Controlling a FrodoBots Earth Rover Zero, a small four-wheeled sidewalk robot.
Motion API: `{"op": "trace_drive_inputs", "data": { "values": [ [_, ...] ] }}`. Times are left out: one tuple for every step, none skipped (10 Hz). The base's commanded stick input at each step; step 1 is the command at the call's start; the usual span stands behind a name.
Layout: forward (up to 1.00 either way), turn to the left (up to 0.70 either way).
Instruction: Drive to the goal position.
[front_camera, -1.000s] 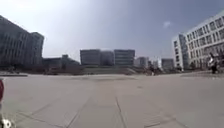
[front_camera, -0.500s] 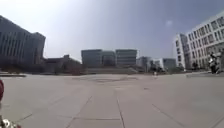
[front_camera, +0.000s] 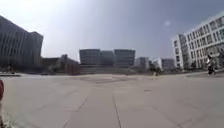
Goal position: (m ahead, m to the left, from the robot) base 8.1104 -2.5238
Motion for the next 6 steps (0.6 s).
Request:
{"op": "trace_drive_inputs", "data": {
  "values": [
    [1.0, 0.0],
    [1.0, 0.0],
    [1.0, 0.0],
    [1.0, 0.0],
    [1.0, 0.0],
    [1.0, 0.05]
  ]
}}
